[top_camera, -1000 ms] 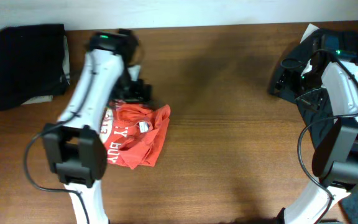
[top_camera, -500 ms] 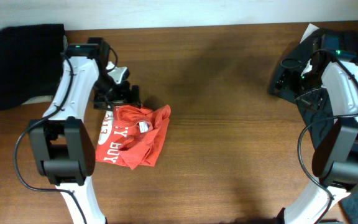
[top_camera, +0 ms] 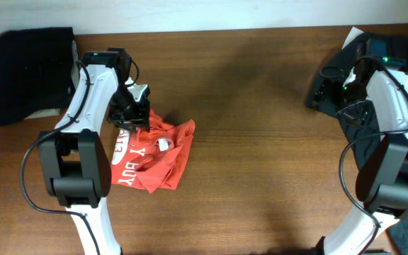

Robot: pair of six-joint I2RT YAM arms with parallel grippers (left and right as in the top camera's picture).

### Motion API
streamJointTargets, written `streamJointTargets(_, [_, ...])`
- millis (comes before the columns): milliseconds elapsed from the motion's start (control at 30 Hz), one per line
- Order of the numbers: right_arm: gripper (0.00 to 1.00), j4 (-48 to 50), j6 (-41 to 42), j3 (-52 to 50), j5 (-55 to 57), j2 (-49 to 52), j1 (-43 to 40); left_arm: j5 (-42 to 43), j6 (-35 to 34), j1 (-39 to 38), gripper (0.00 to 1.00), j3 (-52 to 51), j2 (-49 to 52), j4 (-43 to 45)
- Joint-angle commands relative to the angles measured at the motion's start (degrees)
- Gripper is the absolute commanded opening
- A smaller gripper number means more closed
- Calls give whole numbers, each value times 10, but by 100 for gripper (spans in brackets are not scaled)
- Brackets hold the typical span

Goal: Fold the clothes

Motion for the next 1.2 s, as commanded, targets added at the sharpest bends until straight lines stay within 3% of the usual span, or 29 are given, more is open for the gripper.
streamJointTargets(0, [99,-2,0,4,5,-2,-3,-57,-16,3,41,-3,8,7])
streamJointTargets(100, [99,-2,0,4,5,-2,-3,-61,-17,0,35,-5,15,6])
streamJointTargets(133, [99,-2,0,4,5,-2,-3,-61,-17,-3,23,-7,15,4])
streamJointTargets(167, [99,-2,0,4,5,-2,-3,-55,-17,-5,0,-7,15,0])
streamJointTargets(433, [99,-2,0,4,5,-2,-3,199,-14,-52,0,38,15,16])
streamJointTargets(567, [99,-2,0,4,5,-2,-3,242,-24,-99,0,38,15,45])
streamJointTargets(667, [99,-2,0,4,5,-2,-3,240,-71,-139,0,38,16,93])
streamJointTargets(700, [99,-2,0,4,5,-2,-3,239,-71,-154,3,38,18,104])
streamJointTargets(767, [99,-2,0,4,5,-2,-3,223,-71,-174,70,38,22,105])
streamJointTargets(833, [99,-2,0,4,5,-2,-3,232,-70,-188,72,53,22,94])
streamJointTargets(933, [99,-2,0,4,5,-2,-3,224,-27,-188,78,183,8,-40])
streamJointTargets(1000, [99,-2,0,4,5,-2,-3,124,-34,-172,82,278,-1,-122])
streamJointTargets(1033, [99,-2,0,4,5,-2,-3,61,-71,-152,85,315,-9,-157])
streamJointTargets(1100, [99,-2,0,4,5,-2,-3,59,-75,-128,87,315,-32,-157])
streamJointTargets(1167, [99,-2,0,4,5,-2,-3,53,-75,-121,99,305,-55,-157])
